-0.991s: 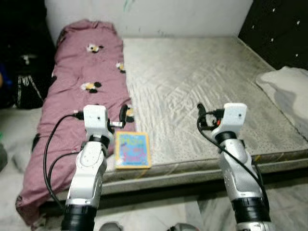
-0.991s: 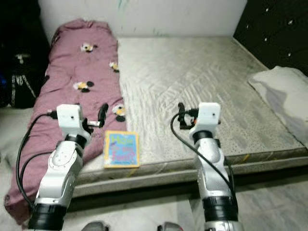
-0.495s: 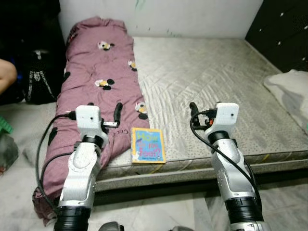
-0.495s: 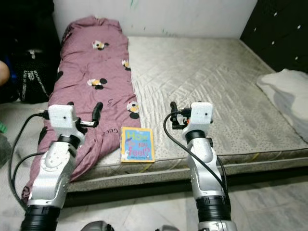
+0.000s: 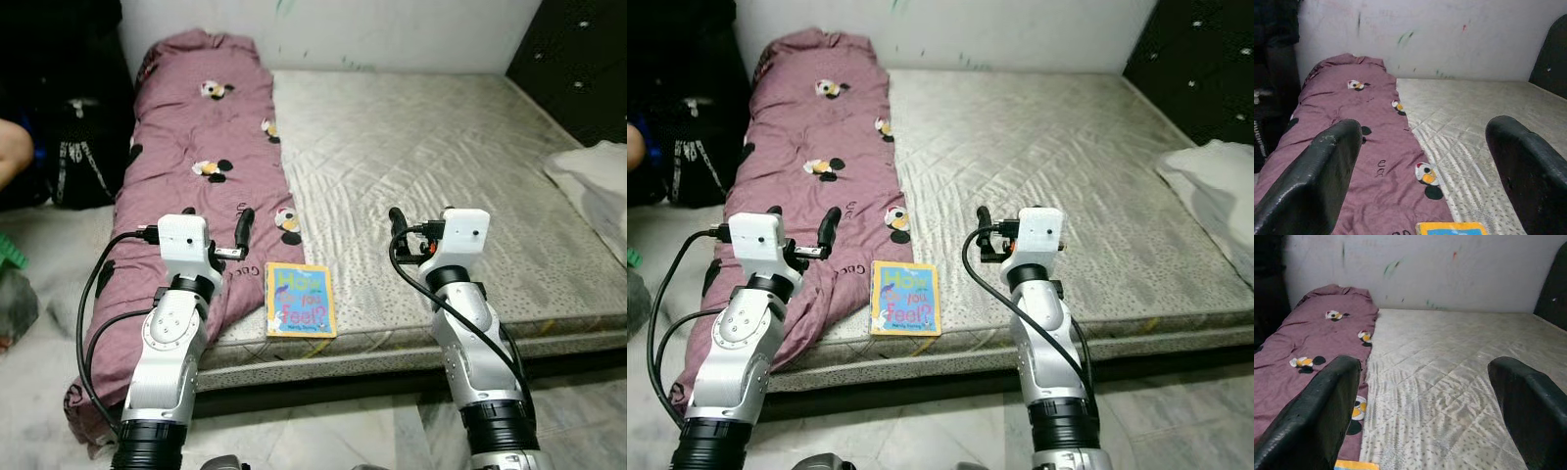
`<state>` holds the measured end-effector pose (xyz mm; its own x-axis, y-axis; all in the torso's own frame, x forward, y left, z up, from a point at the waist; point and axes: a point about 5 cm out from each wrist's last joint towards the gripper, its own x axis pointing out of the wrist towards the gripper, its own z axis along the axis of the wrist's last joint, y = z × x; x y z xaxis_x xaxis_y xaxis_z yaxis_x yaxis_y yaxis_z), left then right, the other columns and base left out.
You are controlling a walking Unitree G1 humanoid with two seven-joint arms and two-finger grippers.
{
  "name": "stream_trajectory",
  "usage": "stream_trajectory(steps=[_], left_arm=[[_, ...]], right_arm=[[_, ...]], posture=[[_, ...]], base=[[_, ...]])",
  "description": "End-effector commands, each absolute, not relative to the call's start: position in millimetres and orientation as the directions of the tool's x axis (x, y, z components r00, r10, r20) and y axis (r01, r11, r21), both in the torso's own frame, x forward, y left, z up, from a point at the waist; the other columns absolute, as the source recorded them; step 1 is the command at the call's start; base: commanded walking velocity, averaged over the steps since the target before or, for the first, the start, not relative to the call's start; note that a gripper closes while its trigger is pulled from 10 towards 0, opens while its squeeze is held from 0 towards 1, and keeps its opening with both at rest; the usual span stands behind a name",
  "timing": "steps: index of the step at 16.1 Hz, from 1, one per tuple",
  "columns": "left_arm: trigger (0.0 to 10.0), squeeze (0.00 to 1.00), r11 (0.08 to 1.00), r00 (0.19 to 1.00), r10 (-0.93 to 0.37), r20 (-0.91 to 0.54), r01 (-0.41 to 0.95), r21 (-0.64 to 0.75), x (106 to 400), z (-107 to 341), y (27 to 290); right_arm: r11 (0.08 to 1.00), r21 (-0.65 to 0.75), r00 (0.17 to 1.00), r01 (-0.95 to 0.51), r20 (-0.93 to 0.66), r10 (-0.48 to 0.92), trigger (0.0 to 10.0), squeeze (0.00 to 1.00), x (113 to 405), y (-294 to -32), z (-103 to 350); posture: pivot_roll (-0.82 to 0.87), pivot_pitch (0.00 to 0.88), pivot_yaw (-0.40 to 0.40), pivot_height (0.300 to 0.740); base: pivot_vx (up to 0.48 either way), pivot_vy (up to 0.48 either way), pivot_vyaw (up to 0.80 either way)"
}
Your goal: Clean up the room
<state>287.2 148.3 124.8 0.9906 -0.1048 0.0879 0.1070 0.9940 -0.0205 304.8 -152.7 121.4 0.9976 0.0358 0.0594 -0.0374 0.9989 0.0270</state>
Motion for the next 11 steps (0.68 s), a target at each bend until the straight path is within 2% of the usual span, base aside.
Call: stream_trajectory(steps=[1,11], left_arm=[[10.0,0.0,0.993,0.989,-0.115,0.096,0.118,-0.024,287.4,127.7,147.8],[10.0,0.0,0.993,0.99,-0.114,0.089,0.116,-0.022,286.6,126.5,148.6]], right_arm=[[0.999,0.025,0.997,-0.032,0.076,0.03,10.0,0.0,306.7,-154.7,126.1],[0.999,0.023,0.997,-0.03,0.072,0.029,10.0,0.0,305.7,-156.0,125.0]], posture=[[-0.01,0.0,-0.066,0.74],[-0.01,0.0,-0.065,0.74]], base=[[0.266,0.0,0.0],[0.269,0.0,0.0]])
